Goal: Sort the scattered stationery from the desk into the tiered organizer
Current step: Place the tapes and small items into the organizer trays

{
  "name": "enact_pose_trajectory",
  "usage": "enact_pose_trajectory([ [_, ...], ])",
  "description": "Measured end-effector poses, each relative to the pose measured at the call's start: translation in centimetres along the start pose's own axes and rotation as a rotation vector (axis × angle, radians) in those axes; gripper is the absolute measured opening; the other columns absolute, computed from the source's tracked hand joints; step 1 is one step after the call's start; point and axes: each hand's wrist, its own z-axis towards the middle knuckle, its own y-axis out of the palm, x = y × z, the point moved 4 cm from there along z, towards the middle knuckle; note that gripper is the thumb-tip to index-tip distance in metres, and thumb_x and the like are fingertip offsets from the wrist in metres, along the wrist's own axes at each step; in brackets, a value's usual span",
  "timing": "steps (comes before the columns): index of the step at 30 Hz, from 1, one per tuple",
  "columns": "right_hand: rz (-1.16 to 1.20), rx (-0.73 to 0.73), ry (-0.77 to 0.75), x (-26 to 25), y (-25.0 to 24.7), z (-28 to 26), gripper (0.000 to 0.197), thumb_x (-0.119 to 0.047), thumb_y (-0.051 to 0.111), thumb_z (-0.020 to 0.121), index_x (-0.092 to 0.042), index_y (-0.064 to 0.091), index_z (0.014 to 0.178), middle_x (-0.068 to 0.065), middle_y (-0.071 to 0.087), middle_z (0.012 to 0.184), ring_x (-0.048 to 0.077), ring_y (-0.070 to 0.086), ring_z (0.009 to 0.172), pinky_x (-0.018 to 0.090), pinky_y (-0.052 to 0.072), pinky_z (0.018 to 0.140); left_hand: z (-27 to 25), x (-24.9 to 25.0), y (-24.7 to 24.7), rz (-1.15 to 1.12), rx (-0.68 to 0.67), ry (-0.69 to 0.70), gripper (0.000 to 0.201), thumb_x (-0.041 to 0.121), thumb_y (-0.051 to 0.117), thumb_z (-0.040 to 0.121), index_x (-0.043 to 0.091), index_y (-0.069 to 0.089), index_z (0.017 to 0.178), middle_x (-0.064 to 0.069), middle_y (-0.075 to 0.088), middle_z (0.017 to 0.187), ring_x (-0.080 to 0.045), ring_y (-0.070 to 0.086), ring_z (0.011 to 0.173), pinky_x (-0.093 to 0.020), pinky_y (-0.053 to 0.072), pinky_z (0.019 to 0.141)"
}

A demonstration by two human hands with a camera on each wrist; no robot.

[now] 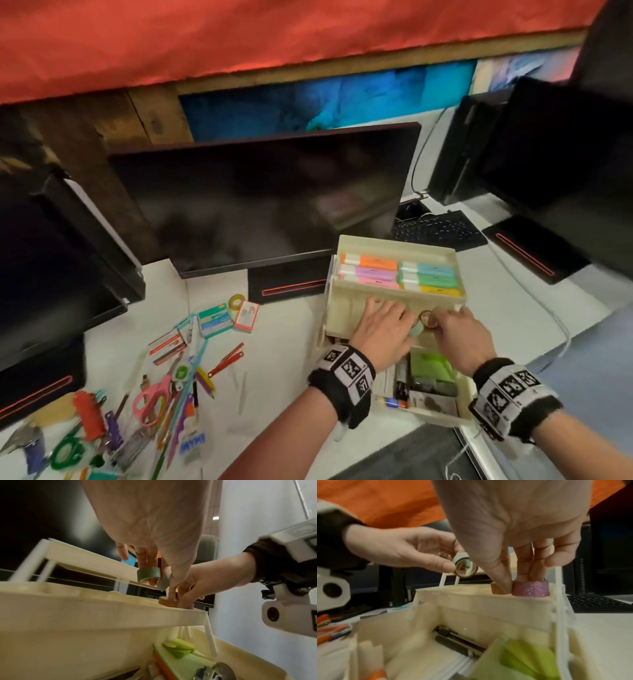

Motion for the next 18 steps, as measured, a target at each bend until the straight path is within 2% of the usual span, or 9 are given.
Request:
enact_pose_trajectory([
  [3,-0.037,-0.02,-0.08,0.2,0.3,0.8,0.03,-0.022,0.042,0.094,-0.024,0.053,0.122,0.003,0.061,0.116,0.025,0.047,0.117,0.033,0.044,0.086,1.7,1.1,0.6,0.033,-0.052,0.03,0.022,0.021,0.056,0.086,0.011,0.054,0.105,-0.008,0.057,0.103,-0.026,0.051,0.101,-0.045,0.032,0.095],
  [6,0.018,0.01,-0.137,1.0,-0.1,1.2,0.036,-0.024,0.043,0.094,-0.026,0.049,0.13,0.002,0.057,0.126,0.026,0.047,0.121,0.035,0.042,0.088,2.3,1.7,1.1,0.076,-0.085,0.059,0.02,0.021,0.061,0.081,0.013,0.058,0.099,-0.006,0.059,0.098,-0.025,0.055,0.097,-0.045,0.036,0.094],
  [8,0.085,0.054,-0.134,1.7,-0.7,0.9,0.029,-0.022,0.049,0.091,-0.024,0.058,0.118,0.002,0.061,0.12,0.027,0.051,0.113,0.036,0.043,0.084,2.3,2.0,1.4,0.092,-0.118,0.091,0.02,0.022,0.068,0.075,0.014,0.062,0.093,-0.004,0.062,0.092,-0.022,0.058,0.089,-0.042,0.042,0.089],
  [10,0.044,0.051,-0.17,1.8,-0.8,0.2,0.021,-0.018,0.048,0.088,-0.023,0.06,0.104,-0.003,0.062,0.112,0.024,0.053,0.105,0.033,0.037,0.075,2.3,2.3,2.0,0.124,-0.146,0.103,0.022,0.024,0.072,0.07,0.017,0.065,0.09,-0.001,0.063,0.087,-0.019,0.06,0.083,-0.038,0.046,0.084],
  [12,-0.042,-0.031,-0.225,1.3,-0.4,-0.1,0.02,-0.019,0.043,0.089,-0.023,0.057,0.103,-0.005,0.057,0.112,0.02,0.052,0.107,0.032,0.028,0.072,2.4,2.6,2.2,0.134,-0.14,0.096,0.022,0.021,0.068,0.075,0.014,0.064,0.096,-0.005,0.063,0.091,-0.022,0.059,0.087,-0.04,0.043,0.088],
  [13,-0.063,-0.072,-0.24,1.1,-0.2,-0.1,0.021,-0.023,0.043,0.09,-0.023,0.055,0.107,-0.005,0.054,0.117,0.019,0.051,0.11,0.032,0.027,0.073,2.5,2.7,2.2,0.119,-0.147,0.084,0.022,0.017,0.063,0.08,0.01,0.062,0.101,-0.009,0.063,0.097,-0.026,0.057,0.093,-0.043,0.039,0.092],
  [16,-0.041,-0.132,-0.229,1.2,-0.3,0.8,0.03,-0.029,0.045,0.09,-0.025,0.052,0.12,-0.007,0.046,0.134,0.017,0.046,0.122,0.034,0.034,0.086,3.1,2.8,2.3,0.141,-0.191,0.049,0.023,0.014,0.052,0.09,0.006,0.055,0.111,-0.015,0.058,0.111,-0.029,0.05,0.107,-0.045,0.028,0.099],
  [18,0.029,-0.144,-0.204,1.5,-0.7,1.1,0.036,-0.026,0.047,0.089,-0.027,0.051,0.125,-0.007,0.048,0.135,0.016,0.046,0.123,0.034,0.034,0.09,3.5,2.9,2.6,0.182,-0.209,0.031,0.022,0.014,0.051,0.091,0.007,0.056,0.112,-0.014,0.057,0.113,-0.028,0.048,0.109,-0.044,0.028,0.098],
])
